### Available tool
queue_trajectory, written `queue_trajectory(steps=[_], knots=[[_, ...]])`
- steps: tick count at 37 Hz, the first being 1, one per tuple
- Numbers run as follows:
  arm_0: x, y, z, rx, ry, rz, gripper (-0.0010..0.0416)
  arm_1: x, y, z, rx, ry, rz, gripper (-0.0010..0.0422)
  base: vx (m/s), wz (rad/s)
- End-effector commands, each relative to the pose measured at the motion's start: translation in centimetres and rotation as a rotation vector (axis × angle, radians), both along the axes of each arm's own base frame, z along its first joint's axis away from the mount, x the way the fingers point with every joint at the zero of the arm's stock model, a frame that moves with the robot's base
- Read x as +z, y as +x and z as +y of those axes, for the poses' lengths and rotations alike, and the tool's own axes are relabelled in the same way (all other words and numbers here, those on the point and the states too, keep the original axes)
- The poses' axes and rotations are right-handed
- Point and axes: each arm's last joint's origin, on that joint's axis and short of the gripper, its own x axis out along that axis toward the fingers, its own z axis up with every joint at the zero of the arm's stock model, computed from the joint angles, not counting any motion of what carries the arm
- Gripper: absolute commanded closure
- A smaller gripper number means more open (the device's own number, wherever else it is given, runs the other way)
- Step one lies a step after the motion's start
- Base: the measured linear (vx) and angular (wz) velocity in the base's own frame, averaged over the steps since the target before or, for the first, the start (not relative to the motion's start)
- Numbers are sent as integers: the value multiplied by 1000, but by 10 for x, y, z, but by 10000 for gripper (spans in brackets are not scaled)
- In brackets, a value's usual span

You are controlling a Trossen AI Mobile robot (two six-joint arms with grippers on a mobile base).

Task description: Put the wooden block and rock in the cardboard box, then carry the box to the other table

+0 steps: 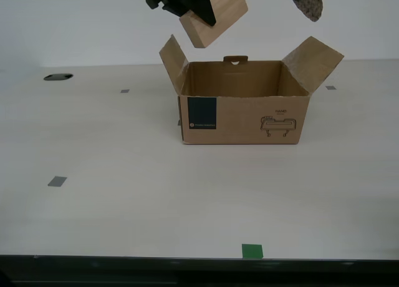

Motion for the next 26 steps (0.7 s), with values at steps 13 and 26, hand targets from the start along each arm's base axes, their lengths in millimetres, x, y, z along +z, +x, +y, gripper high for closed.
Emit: queue_trajectory(steps=[13,26], knots=[[-42,3,4,16,38,-6,406,-23,-24,12,10,-130,-160,413,0,0],[-68,15,24,63,30,40,406,-63,-41,1,-21,-165,-214,413,0,0]])
